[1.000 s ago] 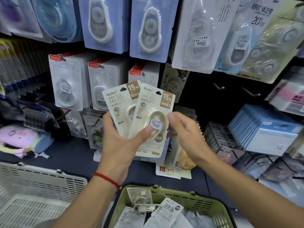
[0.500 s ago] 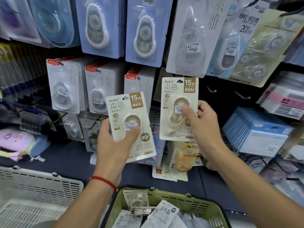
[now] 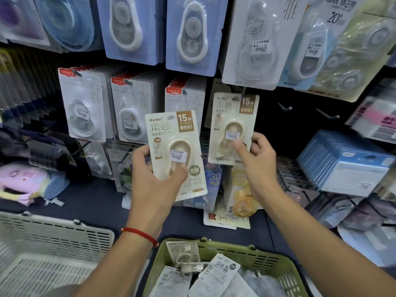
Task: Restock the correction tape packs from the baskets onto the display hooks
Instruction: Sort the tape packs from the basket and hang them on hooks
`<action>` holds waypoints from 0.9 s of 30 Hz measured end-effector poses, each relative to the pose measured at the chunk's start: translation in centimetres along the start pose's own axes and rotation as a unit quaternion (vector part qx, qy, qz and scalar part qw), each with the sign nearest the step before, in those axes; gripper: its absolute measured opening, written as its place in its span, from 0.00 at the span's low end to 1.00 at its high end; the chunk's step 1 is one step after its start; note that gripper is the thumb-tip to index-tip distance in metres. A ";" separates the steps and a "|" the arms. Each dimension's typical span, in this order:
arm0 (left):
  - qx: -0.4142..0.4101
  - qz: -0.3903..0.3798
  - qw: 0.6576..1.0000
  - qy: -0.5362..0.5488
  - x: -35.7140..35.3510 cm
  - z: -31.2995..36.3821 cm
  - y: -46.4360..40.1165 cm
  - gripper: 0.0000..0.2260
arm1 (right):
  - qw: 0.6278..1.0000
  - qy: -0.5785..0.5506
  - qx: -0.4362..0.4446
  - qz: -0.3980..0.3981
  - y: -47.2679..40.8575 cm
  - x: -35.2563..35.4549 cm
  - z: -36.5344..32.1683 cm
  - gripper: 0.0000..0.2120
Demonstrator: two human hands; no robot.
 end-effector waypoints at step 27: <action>-0.066 -0.193 0.979 -0.010 -6.0 0.5 2.8 0.30 | 0.974 0.006 -0.008 -0.228 6.5 -2.2 -2.7 0.13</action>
Point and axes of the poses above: each hand's wrist, its own y-axis away from the middle knuckle, its own x-axis out of the back of the hand, z = x × y, the point moved 10 cm from there along -y, towards the middle knuckle, and after that the axes turned 6 degrees about z, right-handed, at the moved point
